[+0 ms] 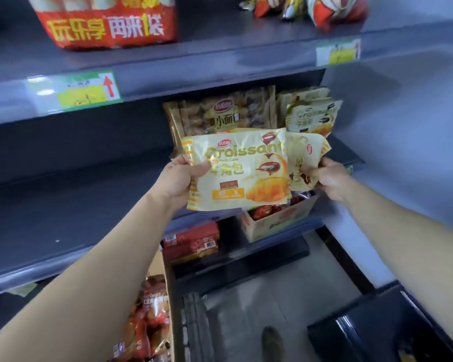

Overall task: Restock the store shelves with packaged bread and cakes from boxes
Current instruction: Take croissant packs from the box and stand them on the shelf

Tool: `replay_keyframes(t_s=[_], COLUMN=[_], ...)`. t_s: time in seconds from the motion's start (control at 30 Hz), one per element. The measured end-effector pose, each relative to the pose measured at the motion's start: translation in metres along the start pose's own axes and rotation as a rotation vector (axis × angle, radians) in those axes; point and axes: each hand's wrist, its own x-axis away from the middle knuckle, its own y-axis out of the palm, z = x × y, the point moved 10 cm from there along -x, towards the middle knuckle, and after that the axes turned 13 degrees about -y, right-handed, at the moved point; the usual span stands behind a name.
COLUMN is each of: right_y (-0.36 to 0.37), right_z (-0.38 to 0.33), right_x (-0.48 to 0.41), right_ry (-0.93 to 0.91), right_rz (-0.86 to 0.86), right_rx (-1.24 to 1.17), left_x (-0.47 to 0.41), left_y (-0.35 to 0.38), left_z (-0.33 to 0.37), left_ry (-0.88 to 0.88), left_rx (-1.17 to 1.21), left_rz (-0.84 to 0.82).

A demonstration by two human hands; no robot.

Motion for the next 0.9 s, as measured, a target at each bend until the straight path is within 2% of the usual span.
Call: replay_keyframes(t_s=[0.2, 0.43, 0.7, 0.9], right_y=[-0.079, -0.129, -0.153, -0.168], right_z=[0.019, 0.032, 0.067, 0.077], right_x=[-0.071, -0.154, -0.223, -0.251], right_ry=[0.002, 0.001, 0.068, 0.082], right_rz=[0.169, 0.220, 0.166, 0.172], right_rx=[-0.025, -0.069, -0.037, -0.083], left_x=[-0.096, -0.176, -0.251, -0.280], left_y=[0.091, 0.177, 0.201, 0.211], left_z=[0.009, 0.005, -0.016, -0.026], left_ry=[0.009, -0.023, -0.092, -0.055], left_rx=[0.000, -0.055, -0.010, -0.007], left_rz=[-0.041, -0.097, 0.008, 0.038])
